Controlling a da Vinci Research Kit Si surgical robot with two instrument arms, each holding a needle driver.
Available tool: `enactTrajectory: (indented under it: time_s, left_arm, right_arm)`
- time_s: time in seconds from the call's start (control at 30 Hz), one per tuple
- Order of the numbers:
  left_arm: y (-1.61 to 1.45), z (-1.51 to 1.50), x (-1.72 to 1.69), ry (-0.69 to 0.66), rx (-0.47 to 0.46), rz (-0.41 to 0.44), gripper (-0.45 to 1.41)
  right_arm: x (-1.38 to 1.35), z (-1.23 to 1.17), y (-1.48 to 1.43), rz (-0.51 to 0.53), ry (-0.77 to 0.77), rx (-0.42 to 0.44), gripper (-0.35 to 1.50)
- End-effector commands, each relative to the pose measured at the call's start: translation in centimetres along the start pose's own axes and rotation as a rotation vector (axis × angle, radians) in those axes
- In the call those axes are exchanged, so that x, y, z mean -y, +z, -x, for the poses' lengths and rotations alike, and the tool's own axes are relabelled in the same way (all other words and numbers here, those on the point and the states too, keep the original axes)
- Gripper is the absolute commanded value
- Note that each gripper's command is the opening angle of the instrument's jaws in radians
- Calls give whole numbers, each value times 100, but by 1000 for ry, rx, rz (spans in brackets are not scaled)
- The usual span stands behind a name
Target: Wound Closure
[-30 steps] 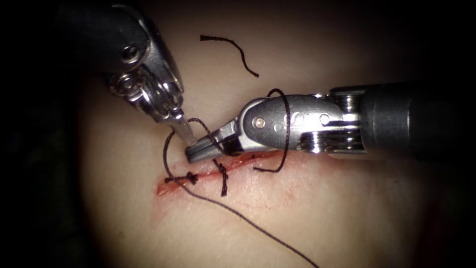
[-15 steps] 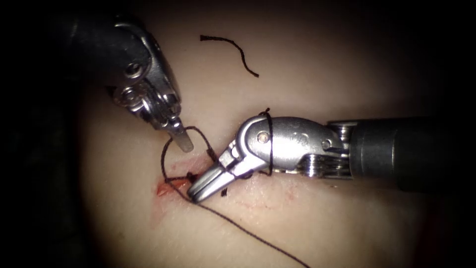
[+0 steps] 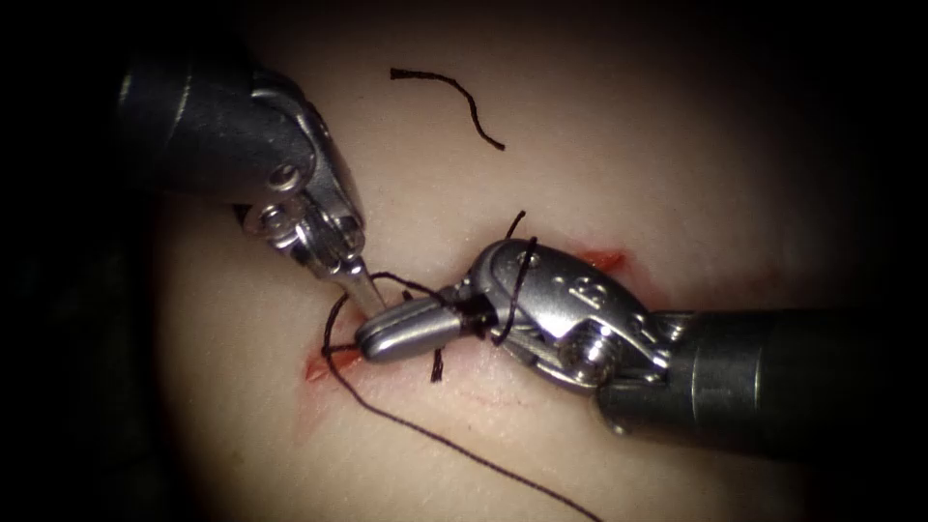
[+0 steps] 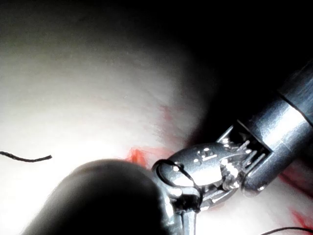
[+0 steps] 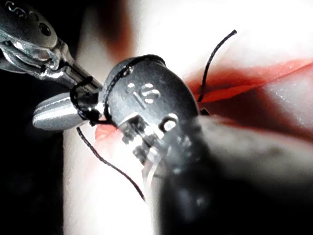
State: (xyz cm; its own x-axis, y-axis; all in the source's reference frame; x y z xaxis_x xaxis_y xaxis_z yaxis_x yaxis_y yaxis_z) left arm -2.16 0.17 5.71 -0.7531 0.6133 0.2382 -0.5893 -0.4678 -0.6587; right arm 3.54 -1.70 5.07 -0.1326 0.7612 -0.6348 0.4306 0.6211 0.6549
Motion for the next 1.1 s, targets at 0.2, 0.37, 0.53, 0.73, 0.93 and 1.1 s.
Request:
enactTrajectory:
  time_s: [0.2, 0.37, 0.53, 0.73, 0.93, 1.1]
  left_arm:
    - [25, -4, 0, -45, -13, 18, -45]
    - [32, 0, -4, -77, -9, 32, -45]
    - [31, 1, -7, -114, -6, 42, -45]
    - [33, 2, -7, -119, -9, 57, -45]
    - [34, 4, -7, -144, -21, 96, -45]
    - [38, 5, -6, -181, -38, 135, -45]
  right_arm:
    - [0, 6, 5, 168, 45, -71, -35]
    - [3, 6, 1, 275, 29, -118, -35]
    - [7, 6, -2, 370, -7, -162, -35]
    - [7, 5, -6, 457, -47, -199, -35]
    - [1, 3, -12, 467, -67, -251, -35]
    - [-1, 3, -14, 504, -83, -272, -35]
